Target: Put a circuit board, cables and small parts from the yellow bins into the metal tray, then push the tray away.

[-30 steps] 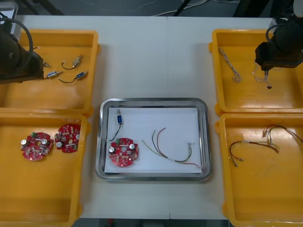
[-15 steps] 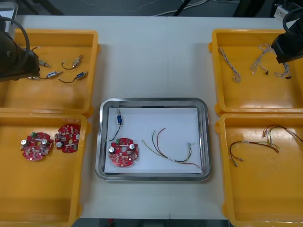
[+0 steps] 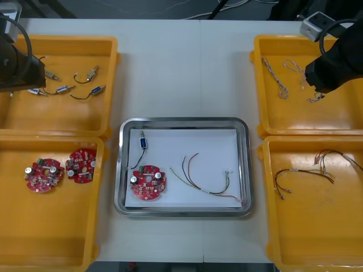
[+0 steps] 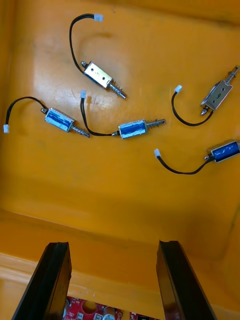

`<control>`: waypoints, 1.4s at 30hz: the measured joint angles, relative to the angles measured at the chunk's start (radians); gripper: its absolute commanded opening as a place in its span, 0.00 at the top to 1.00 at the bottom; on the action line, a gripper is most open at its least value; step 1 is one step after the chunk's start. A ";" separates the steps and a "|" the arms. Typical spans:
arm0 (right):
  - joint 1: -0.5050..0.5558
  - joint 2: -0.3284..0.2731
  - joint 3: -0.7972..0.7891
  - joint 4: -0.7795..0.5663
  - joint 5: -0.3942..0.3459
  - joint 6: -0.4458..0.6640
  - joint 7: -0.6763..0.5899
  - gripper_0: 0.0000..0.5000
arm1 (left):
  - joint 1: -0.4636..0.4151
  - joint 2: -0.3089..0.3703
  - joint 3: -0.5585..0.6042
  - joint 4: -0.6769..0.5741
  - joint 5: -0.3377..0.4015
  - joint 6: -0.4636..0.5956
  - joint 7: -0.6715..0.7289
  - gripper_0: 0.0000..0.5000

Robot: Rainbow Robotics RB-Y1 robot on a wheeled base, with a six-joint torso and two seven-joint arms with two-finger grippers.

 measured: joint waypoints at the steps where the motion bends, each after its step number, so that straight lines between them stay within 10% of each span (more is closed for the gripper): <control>1: 0.004 0.000 0.016 -0.022 -0.013 0.000 0.000 1.00 | 0.000 0.000 0.000 0.000 0.000 -0.008 0.000 0.00; 24: 0.008 0.047 0.376 -0.192 -0.112 -0.002 -0.001 1.00 | 0.000 0.001 0.041 0.159 -0.039 -0.166 0.000 0.00; 42: -0.003 0.142 0.659 -0.124 -0.009 -0.172 -0.020 1.00 | -0.083 0.000 0.120 0.432 -0.130 -0.250 0.049 0.00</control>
